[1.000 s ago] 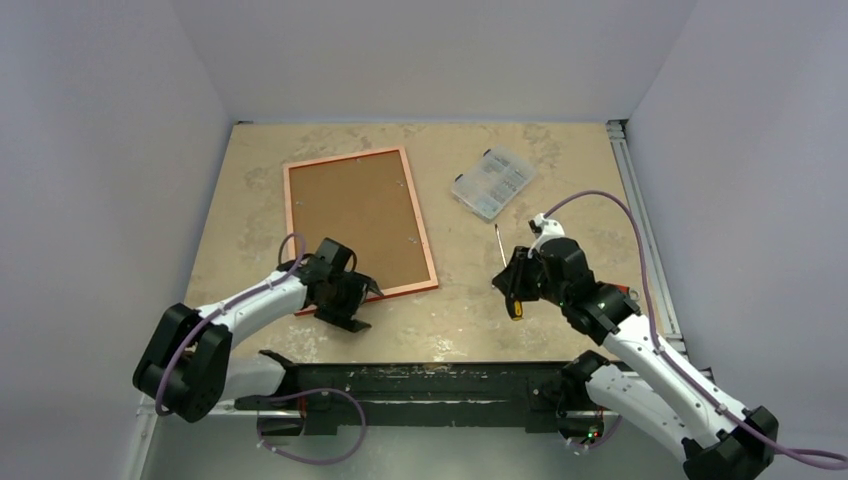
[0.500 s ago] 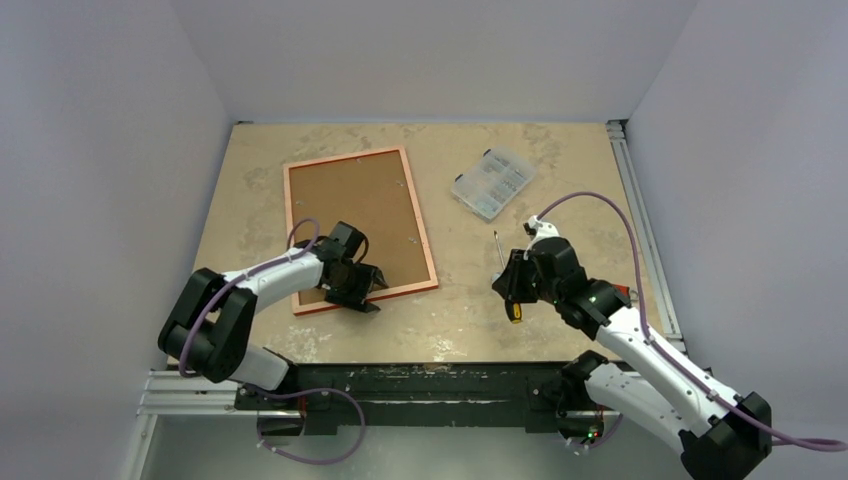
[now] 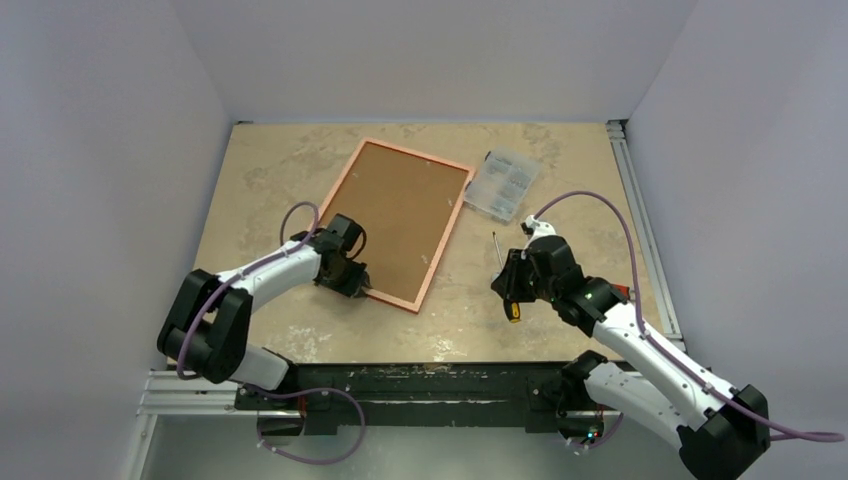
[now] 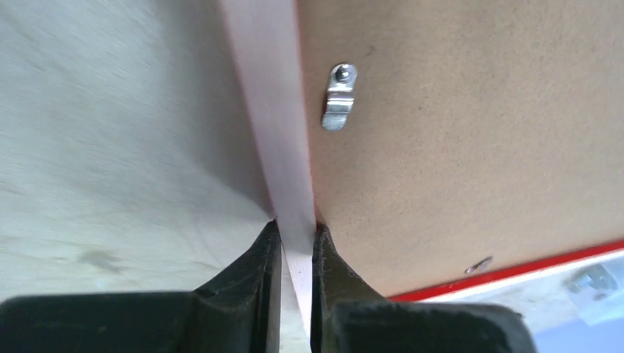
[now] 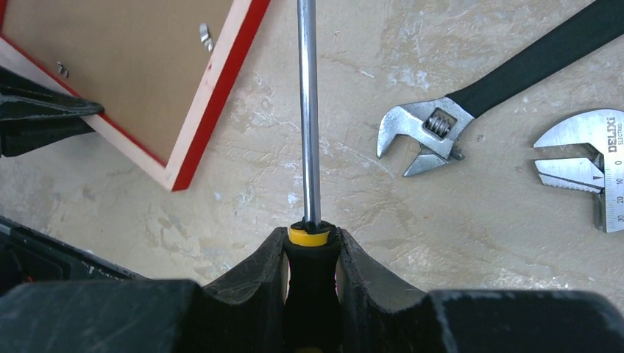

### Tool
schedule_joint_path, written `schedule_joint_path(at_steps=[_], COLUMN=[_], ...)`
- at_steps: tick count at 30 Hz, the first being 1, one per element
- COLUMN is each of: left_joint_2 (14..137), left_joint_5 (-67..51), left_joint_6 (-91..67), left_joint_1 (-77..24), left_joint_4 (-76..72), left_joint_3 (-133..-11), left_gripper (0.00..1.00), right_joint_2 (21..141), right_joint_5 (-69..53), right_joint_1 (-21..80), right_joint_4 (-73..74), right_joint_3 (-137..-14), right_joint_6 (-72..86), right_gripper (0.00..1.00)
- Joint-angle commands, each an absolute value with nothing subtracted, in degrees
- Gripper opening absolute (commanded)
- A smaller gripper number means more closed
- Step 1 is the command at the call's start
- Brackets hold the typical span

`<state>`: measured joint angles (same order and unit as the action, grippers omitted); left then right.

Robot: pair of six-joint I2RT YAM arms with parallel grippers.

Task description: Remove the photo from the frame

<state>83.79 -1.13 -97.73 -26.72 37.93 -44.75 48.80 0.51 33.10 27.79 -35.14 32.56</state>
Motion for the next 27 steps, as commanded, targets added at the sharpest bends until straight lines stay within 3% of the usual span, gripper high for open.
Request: schedule_joint_path(at_steps=[1, 7, 13, 19, 21, 24, 27], left_joint_2=[79.2, 69.4, 64.1, 72.4, 75.7, 76.6, 73.0], left_joint_5=[6.9, 15.8, 22.9, 10.9, 8.2, 6.5, 6.6], left_joint_6=[-78.1, -65.2, -53.4, -44.3, -44.2, -46.5, -48.3], left_joint_1=[-24.0, -13.2, -5.3, 5.0, 8.8, 13.1, 12.5], left_joint_4=[48.0, 58.5, 59.6, 54.7, 54.5, 53.9, 53.1], left_joint_3=[-44.7, -46.8, -52.0, -52.2, -51.7, -50.9, -50.7], left_gripper=[0.01, 0.00, 0.00, 0.01, 0.09, 0.39, 0.48], right_joint_2=[47.7, 47.4, 49.4, 49.2, 49.0, 48.7, 49.0], right_joint_5=[1.2, 0.9, 0.2, 0.1, 0.2, 0.3, 0.1], right_joint_1=[33.3, 33.3, 33.4, 33.3, 33.3, 33.3, 33.3], right_joint_4=[25.1, 23.8, 22.4, 22.4, 23.4, 23.5, 23.1], right_joint_3=[-35.7, -33.8, -33.9, -33.9, -34.3, -33.9, -34.0], right_joint_6=[33.0, 33.4, 33.2, 33.7, 33.5, 33.6, 34.1], right_gripper=[0.00, 0.00, 0.00, 0.00, 0.00, 0.00, 0.00])
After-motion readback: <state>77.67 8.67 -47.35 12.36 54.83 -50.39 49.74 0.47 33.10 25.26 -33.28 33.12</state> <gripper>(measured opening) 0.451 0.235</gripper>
